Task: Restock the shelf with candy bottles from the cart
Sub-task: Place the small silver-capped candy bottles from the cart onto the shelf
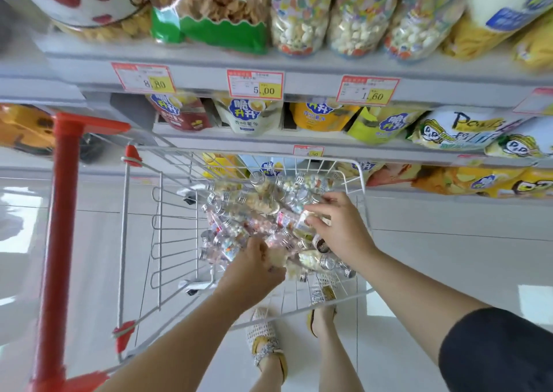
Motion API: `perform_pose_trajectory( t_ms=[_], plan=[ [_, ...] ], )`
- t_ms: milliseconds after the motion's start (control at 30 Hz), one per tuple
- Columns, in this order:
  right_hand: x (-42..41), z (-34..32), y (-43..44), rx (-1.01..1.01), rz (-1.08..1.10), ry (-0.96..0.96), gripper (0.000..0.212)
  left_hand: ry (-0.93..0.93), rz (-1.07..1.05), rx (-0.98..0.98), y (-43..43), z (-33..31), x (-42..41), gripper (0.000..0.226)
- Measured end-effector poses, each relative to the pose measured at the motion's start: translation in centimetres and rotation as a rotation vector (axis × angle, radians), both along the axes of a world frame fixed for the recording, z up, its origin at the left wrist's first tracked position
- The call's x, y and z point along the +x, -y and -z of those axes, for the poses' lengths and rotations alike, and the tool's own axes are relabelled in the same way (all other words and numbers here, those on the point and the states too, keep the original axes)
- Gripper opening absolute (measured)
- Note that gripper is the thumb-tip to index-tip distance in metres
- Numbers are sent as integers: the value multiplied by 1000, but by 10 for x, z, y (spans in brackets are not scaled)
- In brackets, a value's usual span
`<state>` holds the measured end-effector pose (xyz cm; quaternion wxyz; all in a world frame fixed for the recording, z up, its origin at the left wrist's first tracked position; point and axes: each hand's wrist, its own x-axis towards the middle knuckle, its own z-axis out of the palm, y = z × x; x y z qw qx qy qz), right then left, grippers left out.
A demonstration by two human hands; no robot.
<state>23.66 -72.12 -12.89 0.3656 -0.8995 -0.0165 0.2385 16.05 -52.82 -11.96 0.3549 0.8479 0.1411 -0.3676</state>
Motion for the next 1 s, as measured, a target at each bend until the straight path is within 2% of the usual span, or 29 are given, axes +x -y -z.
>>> perform_pose_trajectory(
  t_ms=[67, 133, 200, 300, 400, 500, 600, 700, 767, 867, 1000],
  plan=[
    [5, -31, 0, 91, 89, 42, 26, 1, -212, -123, 0, -27, 4, 42],
    [12, -70, 0, 157, 159, 75, 24, 38, -348, -212, 3, -64, 14, 44],
    [19, -113, 2, 220, 235, 103, 21, 55, -451, -394, 10, -105, 24, 50],
    [25, -179, 2, 306, 324, 179, 27, 63, -508, -655, 20, -173, 35, 59],
    [31, -241, 3, 401, 354, 224, 21, 83, -585, -847, 24, -236, 45, 42],
    [39, -303, 9, 496, 329, 337, 20, 147, -597, -978, 28, -291, 57, 41],
    [48, -358, 21, 591, 299, 473, 27, 291, -504, -884, 36, -336, 68, 40],
    [57, -398, 35, 601, 255, 605, 21, 461, -359, -664, 50, -369, 75, 57],
    [58, -420, 48, 586, 205, 669, 25, 601, -297, -549, 62, -391, 78, 61],
    [62, -444, 58, 581, 121, 746, 28, 782, -280, -508, 77, -419, 85, 50],
    [91, -462, 67, 443, 84, 894, 19, 905, -226, -348, 91, -447, 123, 37]
  ],
)
